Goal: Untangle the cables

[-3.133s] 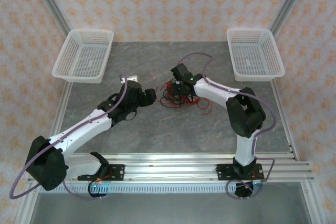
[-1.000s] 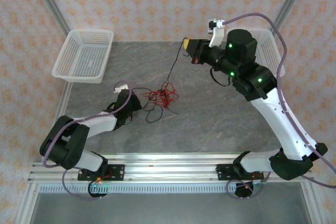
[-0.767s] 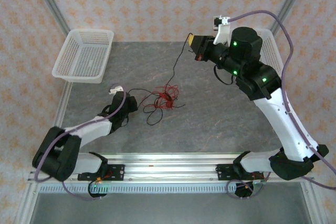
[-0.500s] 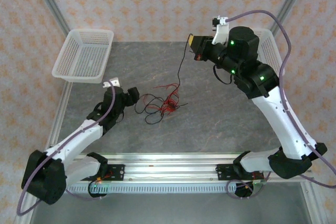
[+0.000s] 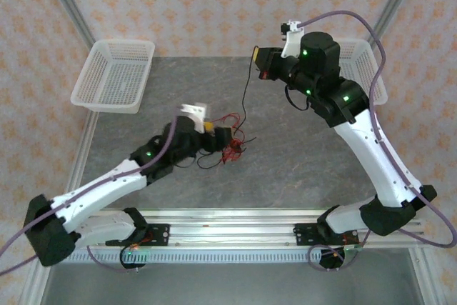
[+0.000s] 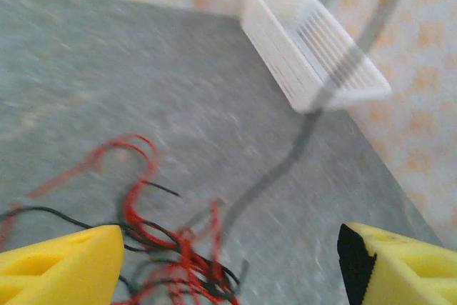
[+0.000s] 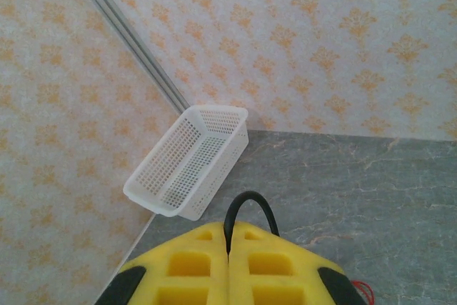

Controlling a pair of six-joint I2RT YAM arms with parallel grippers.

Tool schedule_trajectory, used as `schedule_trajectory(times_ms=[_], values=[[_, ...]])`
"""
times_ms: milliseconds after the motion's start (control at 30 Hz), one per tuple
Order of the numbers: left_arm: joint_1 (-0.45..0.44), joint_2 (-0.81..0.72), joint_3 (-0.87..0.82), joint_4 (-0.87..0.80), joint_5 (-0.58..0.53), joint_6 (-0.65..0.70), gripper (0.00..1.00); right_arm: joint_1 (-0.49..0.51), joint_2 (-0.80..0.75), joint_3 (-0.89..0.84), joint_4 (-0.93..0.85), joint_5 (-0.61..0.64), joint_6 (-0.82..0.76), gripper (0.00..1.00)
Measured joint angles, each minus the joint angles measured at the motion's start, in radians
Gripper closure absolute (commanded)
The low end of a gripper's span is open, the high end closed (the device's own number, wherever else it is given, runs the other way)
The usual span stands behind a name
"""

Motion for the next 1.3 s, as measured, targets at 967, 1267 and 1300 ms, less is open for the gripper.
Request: schedule_trajectory(times_ms=[967, 1267, 1300], values=[[0.214, 0.500, -0.181, 0.251, -0.340, -0.107, 0.22, 0.000, -0.003, 0.360, -0.014, 0.129, -0.113, 0.98], [0.215, 0.374, -0.225, 0.277, -0.270, -0.127, 0.22, -0.031, 0.013, 0.354, 0.101, 0.356, -0.261, 0.98], [0.215, 0.324, -0.225, 0.271, -0.269, -0.127, 0.22, -0.037, 0.019, 0.351, 0.108, 0.378, -0.279, 0.98]])
